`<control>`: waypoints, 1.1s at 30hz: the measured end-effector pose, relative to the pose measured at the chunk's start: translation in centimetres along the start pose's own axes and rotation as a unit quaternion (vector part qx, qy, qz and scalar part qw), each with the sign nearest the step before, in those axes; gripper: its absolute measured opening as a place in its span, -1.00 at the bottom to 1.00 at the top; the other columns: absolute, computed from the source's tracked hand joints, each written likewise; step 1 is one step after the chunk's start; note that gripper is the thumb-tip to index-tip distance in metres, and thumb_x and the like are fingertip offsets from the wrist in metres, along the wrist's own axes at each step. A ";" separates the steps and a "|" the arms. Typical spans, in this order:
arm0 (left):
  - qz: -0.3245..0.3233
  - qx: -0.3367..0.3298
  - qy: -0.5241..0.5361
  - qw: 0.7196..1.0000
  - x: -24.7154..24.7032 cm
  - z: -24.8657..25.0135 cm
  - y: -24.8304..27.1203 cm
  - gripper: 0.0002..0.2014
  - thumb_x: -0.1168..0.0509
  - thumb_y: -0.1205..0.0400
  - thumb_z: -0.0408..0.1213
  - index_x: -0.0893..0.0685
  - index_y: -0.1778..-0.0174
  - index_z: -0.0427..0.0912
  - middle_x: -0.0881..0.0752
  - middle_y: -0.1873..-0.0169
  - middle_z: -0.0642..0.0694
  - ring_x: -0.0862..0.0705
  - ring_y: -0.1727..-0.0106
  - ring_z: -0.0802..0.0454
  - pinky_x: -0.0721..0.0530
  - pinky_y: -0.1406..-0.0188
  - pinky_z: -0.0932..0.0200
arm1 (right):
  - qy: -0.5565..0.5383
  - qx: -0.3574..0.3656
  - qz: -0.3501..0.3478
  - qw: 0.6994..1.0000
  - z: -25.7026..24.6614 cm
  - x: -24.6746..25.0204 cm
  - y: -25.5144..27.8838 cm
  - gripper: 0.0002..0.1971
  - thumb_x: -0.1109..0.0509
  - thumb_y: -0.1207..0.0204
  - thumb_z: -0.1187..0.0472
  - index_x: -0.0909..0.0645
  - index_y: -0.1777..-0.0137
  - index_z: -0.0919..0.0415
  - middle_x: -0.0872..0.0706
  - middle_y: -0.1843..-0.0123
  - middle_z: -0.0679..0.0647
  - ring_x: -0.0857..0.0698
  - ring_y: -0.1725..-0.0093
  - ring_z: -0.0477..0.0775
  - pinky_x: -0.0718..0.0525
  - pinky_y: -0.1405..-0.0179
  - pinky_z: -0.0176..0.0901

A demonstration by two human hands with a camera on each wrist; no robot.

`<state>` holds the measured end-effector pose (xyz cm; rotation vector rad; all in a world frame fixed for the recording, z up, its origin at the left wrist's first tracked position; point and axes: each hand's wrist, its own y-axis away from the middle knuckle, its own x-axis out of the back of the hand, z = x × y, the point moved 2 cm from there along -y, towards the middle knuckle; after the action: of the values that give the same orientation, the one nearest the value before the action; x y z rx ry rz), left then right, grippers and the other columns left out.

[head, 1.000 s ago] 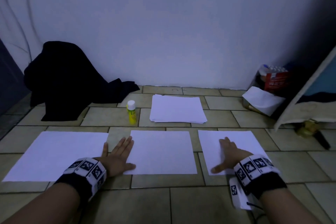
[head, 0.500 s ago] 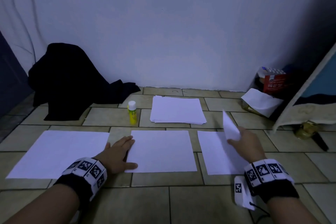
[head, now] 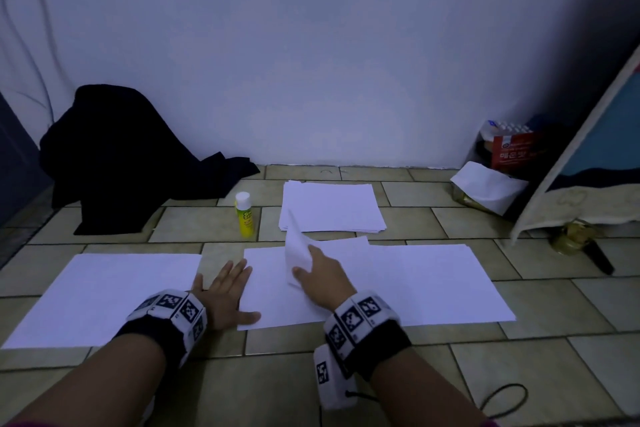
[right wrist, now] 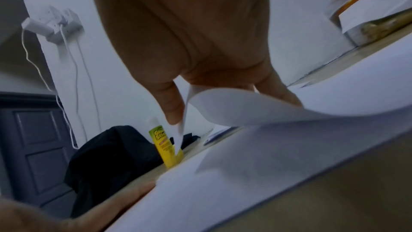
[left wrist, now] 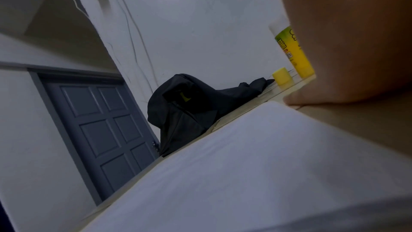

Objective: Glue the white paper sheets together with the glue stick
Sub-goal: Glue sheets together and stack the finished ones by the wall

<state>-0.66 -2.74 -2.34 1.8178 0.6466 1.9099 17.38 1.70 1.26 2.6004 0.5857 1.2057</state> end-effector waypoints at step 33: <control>0.006 0.000 -0.002 1.000 -0.2 -0.1 0.0 -0.11 -0.03 -0.68 0.26 0.38 -0.66 -0.08 0.43 -0.64 0.01 0.38 -0.67 0.03 0.22 -0.60 -0.28 | 0.034 -0.028 0.018 0.999 -2.3 -3.2 -0.4 -0.63 -0.12 -0.64 0.15 -0.29 -0.43 0.15 -0.49 -0.39 0.20 -0.41 -0.44 0.26 -0.42 -0.38 0.36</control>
<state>-0.70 -2.81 -2.49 1.8289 0.6361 1.9123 13.62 0.73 0.40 2.5436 0.5138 1.3055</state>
